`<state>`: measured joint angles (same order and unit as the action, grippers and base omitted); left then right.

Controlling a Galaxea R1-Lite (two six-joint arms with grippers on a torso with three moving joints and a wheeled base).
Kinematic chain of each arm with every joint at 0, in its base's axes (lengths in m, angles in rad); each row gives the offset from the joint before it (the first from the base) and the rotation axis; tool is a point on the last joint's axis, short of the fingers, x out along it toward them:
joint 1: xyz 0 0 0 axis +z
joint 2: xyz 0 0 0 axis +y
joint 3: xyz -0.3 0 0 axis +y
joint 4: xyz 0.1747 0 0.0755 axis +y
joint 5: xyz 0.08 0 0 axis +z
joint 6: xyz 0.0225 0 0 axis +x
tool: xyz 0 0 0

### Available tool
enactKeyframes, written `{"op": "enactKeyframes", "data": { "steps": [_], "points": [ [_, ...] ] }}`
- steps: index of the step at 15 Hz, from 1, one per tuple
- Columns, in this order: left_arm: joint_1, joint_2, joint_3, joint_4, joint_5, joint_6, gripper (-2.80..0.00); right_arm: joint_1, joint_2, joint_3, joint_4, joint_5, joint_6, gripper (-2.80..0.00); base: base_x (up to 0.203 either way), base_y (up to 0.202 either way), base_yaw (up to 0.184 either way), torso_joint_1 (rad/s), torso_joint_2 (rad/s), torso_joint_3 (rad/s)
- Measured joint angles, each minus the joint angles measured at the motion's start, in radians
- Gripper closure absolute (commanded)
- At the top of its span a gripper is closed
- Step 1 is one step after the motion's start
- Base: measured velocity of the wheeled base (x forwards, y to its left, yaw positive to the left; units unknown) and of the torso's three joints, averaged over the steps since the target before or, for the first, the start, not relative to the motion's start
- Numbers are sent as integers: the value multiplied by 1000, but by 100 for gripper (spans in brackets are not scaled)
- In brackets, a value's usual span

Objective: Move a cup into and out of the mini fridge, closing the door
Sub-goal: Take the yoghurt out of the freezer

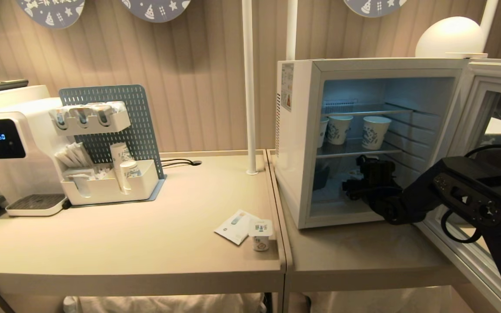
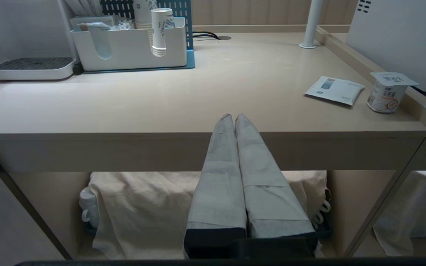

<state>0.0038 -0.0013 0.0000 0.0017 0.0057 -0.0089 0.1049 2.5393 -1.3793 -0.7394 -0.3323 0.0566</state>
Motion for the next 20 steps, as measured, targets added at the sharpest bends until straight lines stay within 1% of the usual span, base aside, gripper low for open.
{"op": "enactKeyframes", "data": {
  "steps": [1,16,20],
  "points": [
    [0,0,0,0,0,0,0,0,2,-4,1,-1,0,0,0,0,0,0,0,0],
    [0,0,0,0,0,0,0,-1,2,1,4,-1,1,0,0,0,0,0,0,0],
    [0,0,0,0,0,0,0,-4,-21,53,-6,-1,6,0,0,0,0,0,0,0]
  ]
}}
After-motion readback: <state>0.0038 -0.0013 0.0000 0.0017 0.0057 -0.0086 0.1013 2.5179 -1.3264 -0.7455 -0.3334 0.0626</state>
